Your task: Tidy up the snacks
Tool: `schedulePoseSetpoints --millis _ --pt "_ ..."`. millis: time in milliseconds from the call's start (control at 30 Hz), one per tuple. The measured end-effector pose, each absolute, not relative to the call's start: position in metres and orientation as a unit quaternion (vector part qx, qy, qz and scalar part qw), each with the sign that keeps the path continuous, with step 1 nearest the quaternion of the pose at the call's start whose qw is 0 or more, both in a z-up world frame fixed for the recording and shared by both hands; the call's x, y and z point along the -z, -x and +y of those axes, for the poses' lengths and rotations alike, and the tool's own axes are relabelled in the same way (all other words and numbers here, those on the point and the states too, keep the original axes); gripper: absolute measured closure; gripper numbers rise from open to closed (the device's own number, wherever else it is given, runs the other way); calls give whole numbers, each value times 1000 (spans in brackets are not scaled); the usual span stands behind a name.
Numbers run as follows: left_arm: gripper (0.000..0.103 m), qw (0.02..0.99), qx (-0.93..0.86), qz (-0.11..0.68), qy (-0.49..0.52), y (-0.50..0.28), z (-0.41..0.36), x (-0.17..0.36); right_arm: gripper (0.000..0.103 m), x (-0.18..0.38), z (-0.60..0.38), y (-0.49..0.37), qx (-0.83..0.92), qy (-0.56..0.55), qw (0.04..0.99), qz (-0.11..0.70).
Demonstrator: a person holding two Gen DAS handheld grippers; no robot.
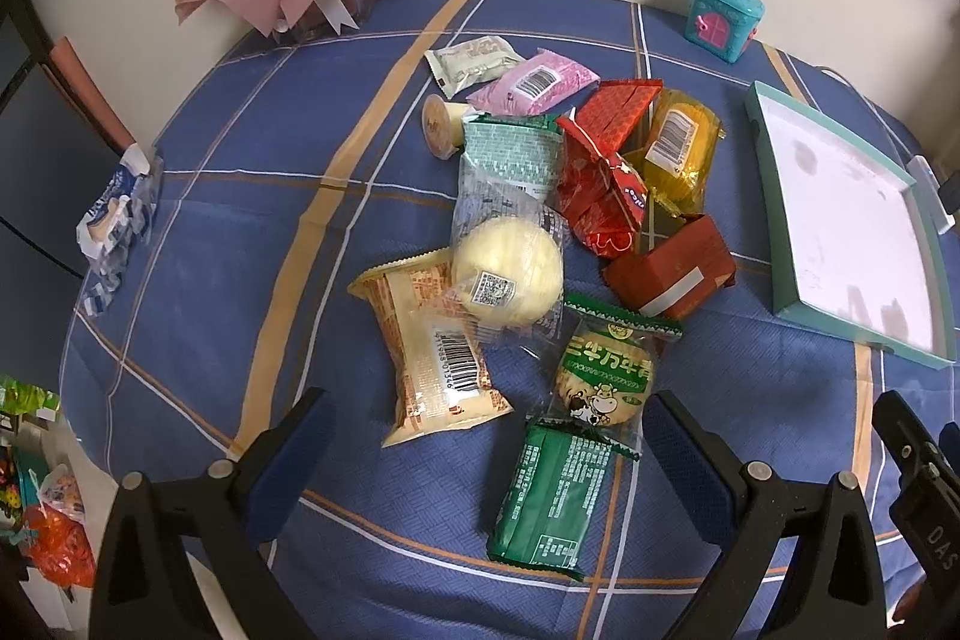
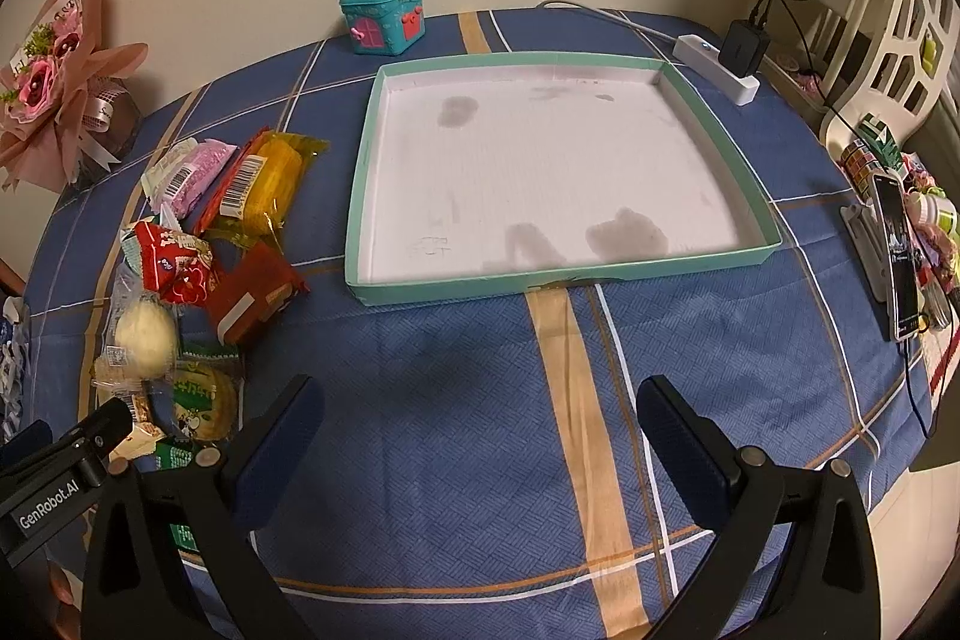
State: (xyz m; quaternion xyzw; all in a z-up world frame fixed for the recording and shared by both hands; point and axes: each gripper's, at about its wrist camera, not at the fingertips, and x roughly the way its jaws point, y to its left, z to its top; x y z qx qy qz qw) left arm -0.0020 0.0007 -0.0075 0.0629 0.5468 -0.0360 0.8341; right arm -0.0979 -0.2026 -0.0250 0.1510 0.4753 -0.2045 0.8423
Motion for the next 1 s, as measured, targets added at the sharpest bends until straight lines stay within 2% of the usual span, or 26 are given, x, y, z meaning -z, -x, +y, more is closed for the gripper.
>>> schedulePoseSetpoints --millis 1000 --pt "0 830 33 553 -64 3 2 12 0 25 -203 94 205 -150 840 479"
